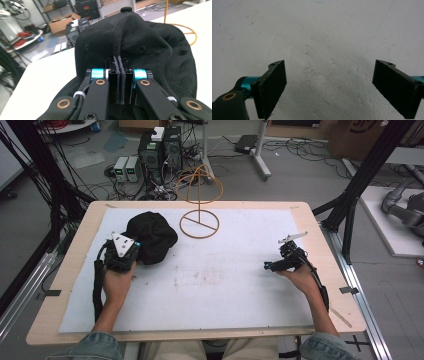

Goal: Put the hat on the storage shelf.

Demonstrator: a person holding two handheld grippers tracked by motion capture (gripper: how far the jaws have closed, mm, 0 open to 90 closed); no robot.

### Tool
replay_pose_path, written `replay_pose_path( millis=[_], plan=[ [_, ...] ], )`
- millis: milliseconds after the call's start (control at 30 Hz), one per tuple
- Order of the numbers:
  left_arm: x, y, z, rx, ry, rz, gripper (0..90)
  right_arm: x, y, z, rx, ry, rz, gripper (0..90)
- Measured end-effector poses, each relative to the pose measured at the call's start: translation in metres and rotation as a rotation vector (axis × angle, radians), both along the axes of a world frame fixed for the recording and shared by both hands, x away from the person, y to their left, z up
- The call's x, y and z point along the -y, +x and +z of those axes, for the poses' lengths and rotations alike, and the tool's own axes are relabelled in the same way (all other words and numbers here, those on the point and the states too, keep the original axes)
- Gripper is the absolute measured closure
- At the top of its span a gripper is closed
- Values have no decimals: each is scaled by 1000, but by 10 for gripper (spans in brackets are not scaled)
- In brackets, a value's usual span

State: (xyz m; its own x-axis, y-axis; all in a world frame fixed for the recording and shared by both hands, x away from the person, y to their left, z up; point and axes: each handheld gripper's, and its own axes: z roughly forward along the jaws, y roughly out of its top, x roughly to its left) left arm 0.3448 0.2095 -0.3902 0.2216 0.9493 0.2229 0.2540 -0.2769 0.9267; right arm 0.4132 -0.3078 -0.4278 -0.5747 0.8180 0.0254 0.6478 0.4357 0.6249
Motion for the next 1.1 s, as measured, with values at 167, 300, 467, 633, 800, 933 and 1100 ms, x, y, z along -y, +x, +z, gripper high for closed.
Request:
replay_pose_path(
  millis=[167, 300, 467, 633, 800, 933, 1100],
  plan=[
    [-13, 2, 6, -5, -30, -33, 878, 0, -1, 0, 0, -2, 5, 116],
    [-30, 5, 15, -6, -71, -88, 878, 0, 0, -1, -4, -4, 5, 116],
    [-42, 10, 21, -9, -99, -112, 878, 0, -1, -1, -6, -1, 3, 116],
    [-56, 14, 30, 0, -129, -126, 878, 5, -4, 3, 11, 19, -4, 116],
    [-65, 16, 45, 17, -148, -143, 878, 8, -6, 2, 8, 18, -12, 116],
    [-67, 18, 53, 24, -153, -141, 878, 9, -7, 1, 4, 19, -17, 116],
    [-70, 20, 65, 47, -160, -133, 878, 11, -8, 2, 7, 25, -19, 116]
  ],
)
